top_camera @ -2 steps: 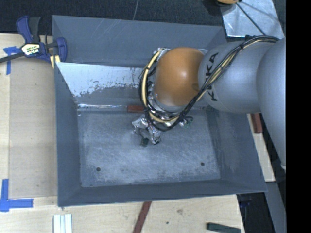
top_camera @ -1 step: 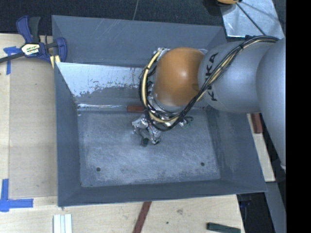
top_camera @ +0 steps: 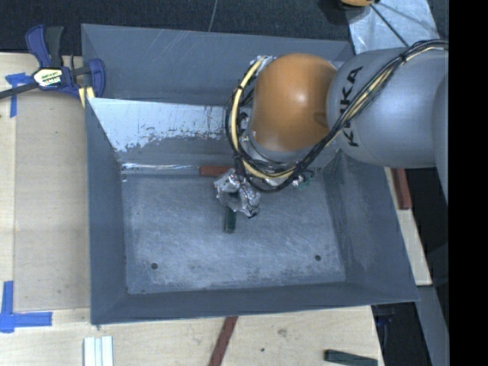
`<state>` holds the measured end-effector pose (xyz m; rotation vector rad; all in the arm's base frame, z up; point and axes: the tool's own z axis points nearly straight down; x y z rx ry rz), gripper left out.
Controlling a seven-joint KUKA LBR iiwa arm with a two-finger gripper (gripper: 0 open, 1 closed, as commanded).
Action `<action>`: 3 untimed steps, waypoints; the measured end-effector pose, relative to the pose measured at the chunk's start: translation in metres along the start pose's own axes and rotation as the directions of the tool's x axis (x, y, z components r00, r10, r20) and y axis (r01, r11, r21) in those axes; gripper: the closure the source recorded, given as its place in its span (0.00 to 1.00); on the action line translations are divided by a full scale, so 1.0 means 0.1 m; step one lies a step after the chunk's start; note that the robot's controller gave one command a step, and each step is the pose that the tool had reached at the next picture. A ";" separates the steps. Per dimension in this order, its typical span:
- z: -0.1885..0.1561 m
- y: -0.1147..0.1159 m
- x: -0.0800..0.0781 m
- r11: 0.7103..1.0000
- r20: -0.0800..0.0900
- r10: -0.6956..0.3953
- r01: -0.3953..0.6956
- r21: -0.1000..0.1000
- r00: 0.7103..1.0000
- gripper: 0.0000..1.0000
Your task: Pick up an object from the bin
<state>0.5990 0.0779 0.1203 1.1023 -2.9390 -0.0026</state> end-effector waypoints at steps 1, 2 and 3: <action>-0.20 0.00 -0.02 1.000 0.007 -0.013 0.013 0.005 1.000 1.00; 0.50 0.01 0.31 0.967 0.004 -0.253 0.253 0.004 0.967 0.00; 0.50 0.01 0.31 0.968 0.005 -0.252 0.252 0.003 0.968 1.00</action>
Offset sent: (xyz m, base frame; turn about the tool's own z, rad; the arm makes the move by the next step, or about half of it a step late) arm -0.0252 -0.0197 -0.0503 -0.2589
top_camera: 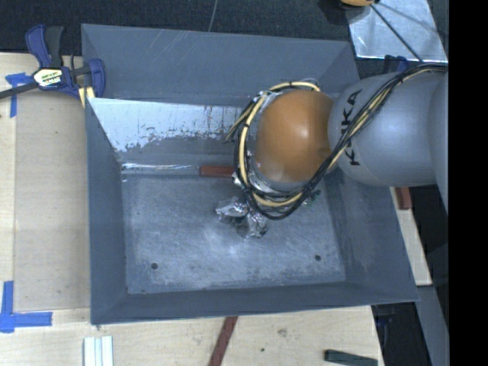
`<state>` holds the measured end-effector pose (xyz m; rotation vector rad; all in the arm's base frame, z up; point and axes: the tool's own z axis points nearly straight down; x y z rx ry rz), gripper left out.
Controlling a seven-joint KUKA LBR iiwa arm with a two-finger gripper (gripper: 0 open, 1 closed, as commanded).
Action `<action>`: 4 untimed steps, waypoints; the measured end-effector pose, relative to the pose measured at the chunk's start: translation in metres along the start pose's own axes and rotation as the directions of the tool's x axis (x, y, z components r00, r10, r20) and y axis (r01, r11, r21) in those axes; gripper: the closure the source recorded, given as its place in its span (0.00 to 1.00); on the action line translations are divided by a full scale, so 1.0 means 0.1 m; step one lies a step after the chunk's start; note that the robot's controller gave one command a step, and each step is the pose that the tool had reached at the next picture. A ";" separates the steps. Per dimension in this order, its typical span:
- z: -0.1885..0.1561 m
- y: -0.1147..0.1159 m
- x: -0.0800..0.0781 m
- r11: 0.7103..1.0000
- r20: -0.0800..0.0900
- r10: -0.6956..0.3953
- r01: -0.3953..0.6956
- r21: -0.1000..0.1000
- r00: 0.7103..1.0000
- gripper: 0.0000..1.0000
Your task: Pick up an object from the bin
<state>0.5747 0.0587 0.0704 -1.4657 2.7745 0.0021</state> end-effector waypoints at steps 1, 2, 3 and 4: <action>0.00 0.00 0.00 1.000 -0.001 0.001 -0.001 0.000 1.000 1.00; 0.00 0.00 0.00 1.000 -0.001 0.001 -0.001 0.000 1.000 1.00; 0.00 0.00 0.00 1.000 -0.001 0.001 -0.001 0.000 1.000 1.00; -2.04 0.08 0.00 0.988 -0.001 -0.154 0.154 0.001 0.988 1.00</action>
Offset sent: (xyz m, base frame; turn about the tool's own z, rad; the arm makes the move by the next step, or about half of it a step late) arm 0.0000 0.0000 0.0000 0.0000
